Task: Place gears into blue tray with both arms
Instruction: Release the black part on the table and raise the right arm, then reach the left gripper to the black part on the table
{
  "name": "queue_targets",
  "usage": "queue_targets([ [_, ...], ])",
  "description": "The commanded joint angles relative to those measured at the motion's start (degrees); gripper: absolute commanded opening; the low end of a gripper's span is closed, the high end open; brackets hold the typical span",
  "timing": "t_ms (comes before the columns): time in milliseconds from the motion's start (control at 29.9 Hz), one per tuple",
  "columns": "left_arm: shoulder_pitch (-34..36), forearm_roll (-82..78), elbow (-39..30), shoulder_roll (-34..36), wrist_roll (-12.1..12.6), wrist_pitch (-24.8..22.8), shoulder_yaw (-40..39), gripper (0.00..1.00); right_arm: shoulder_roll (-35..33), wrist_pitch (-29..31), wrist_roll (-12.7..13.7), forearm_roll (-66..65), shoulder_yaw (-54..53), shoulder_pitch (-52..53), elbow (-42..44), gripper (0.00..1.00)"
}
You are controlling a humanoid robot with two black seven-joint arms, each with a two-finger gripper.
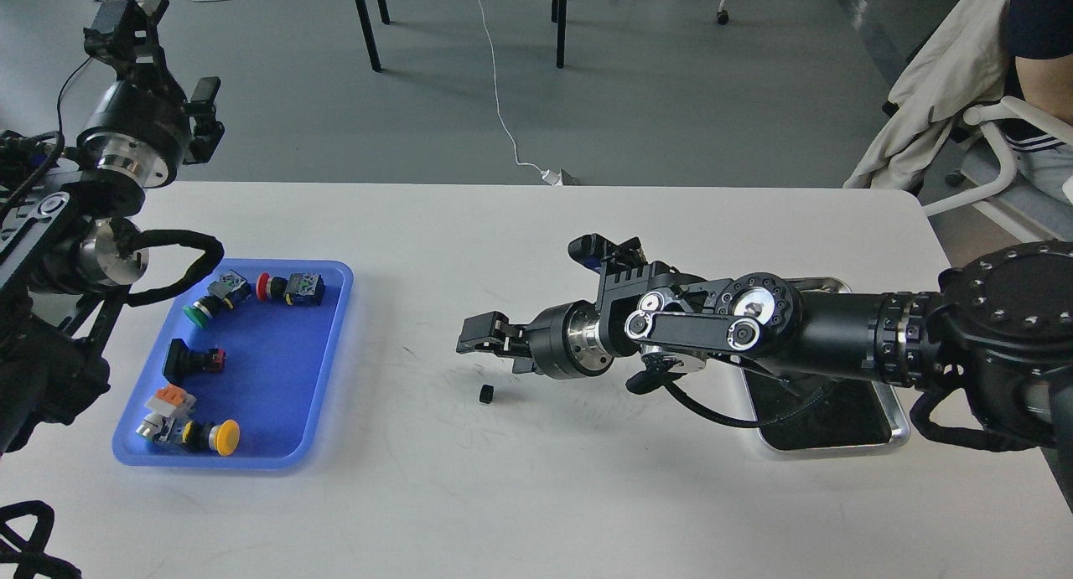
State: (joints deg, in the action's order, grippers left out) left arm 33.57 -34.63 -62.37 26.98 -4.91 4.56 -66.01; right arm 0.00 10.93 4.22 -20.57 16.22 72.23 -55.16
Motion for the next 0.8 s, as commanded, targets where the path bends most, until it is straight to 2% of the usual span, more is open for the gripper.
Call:
queue_targets([
  [0,0.0,0.0,0.0,0.1,0.6,0.0,-0.2,0.98,0.0,2.0,0.0,0.4,-4.8,1.9,2.2,0.95],
  [234,0.0,-0.2,-1.2,3.2,0.7,-1.7,0.6,0.98,-1.0,8.2,-0.2,1.0,-13.3,5.5,2.2,0.95],
  [468,-0.9,-1.1,-6.4,7.0,1.2,-6.7,2.1,0.98,-23.3,11.4,-0.5,5.5,-22.6,4.4,-2.7,0.95],
  [669,-1.2,-2.7,-18.9,13.2,1.3,-6.5,12.3,0.98,-43.4,11.8,-1.0,10.7,-30.9,-3.3,-10.3,0.96],
  [769,-1.2,-7.9,-25.5,14.6,1.4,-6.5,16.2,0.98,-50.8,12.8,-2.5,14.9,-37.1,-10.6,-12.9,0.96],
])
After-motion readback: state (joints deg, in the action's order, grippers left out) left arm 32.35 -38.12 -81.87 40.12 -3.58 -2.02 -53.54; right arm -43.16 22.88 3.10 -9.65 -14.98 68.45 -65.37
